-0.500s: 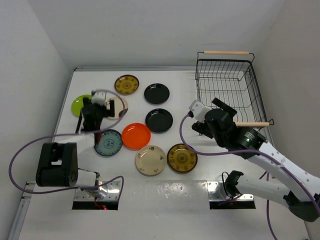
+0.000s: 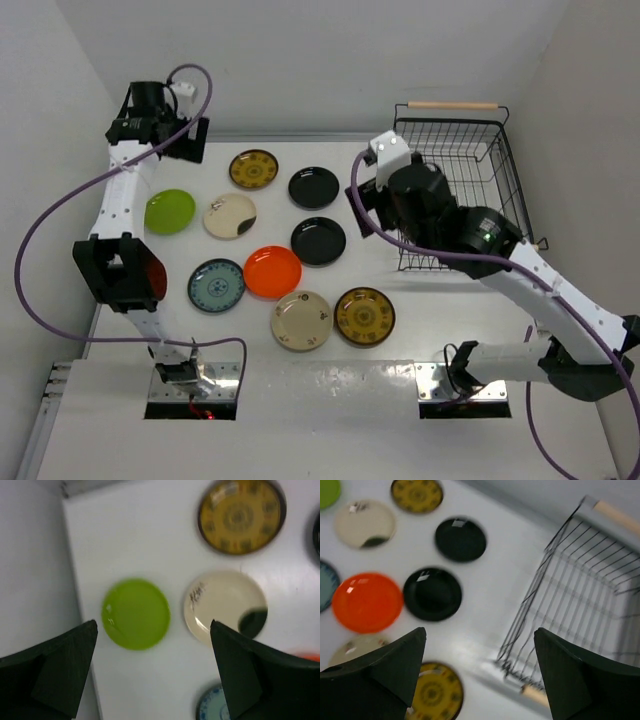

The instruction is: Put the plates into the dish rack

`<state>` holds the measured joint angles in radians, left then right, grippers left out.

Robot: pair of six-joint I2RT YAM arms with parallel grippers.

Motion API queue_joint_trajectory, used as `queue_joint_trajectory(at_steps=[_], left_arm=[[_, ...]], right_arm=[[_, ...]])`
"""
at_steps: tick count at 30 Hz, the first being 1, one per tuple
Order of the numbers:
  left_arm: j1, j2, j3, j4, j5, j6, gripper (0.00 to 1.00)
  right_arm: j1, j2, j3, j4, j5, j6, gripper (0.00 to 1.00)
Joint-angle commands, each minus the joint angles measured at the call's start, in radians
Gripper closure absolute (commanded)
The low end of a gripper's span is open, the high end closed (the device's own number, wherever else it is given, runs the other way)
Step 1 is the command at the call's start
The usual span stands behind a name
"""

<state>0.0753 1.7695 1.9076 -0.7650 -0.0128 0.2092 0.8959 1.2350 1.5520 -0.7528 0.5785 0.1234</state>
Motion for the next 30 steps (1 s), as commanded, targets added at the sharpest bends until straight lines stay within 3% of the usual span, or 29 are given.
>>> queue_joint_trajectory(at_steps=[1, 3, 4, 7, 9, 10, 11, 13, 14, 17, 23, 30], left_arm=[[0.073, -0.076, -0.132, -0.324, 0.195, -0.014, 0.0], [0.083, -0.149, -0.281, -0.231, 0.205, -0.024, 0.0], [0.083, -0.224, -0.326, -0.197, 0.205, -0.024, 0.0], [0.083, -0.323, -0.457, -0.099, 0.156, -0.024, 0.0], [0.083, -0.396, -0.508, -0.071, 0.143, -0.024, 0.0], [0.074, -0.413, -0.551, -0.059, 0.131, -0.024, 0.0], [0.073, -0.427, -0.571, -0.059, 0.12, -0.013, 0.04], [0.073, -0.458, -0.625, -0.059, 0.087, -0.004, 0.15], [0.073, -0.467, -0.643, -0.059, 0.061, -0.004, 0.25], [0.073, -0.496, -0.715, -0.059, 0.036, 0.021, 0.3], [0.073, -0.507, -0.808, -0.059, -0.039, 0.033, 0.19], [0.073, -0.528, -0.828, -0.068, -0.03, 0.042, 0.16]], right_arm=[[0.076, -0.035, -0.145, -0.141, -0.068, 0.336, 0.12], [0.106, -0.083, -0.242, -0.158, -0.066, 0.473, 0.16], [0.127, -0.095, -0.263, -0.16, -0.069, 0.526, 0.32], [0.189, -0.144, -0.366, -0.175, -0.081, 0.646, 0.62], [0.218, -0.184, -0.43, -0.174, -0.08, 0.743, 0.59], [0.225, -0.199, -0.478, -0.158, -0.081, 0.768, 0.41], [0.228, -0.227, -0.53, -0.151, -0.081, 0.795, 0.34], [0.227, -0.282, -0.653, -0.105, -0.088, 0.887, 0.24], [0.227, -0.323, -0.682, -0.097, -0.089, 0.954, 0.2], [0.215, -0.407, -0.811, -0.079, -0.071, 1.025, 0.22], [0.219, -0.436, -0.979, -0.051, -0.025, 1.121, 0.28], [0.183, -0.519, -1.216, 0.202, -0.014, 1.235, 0.36]])
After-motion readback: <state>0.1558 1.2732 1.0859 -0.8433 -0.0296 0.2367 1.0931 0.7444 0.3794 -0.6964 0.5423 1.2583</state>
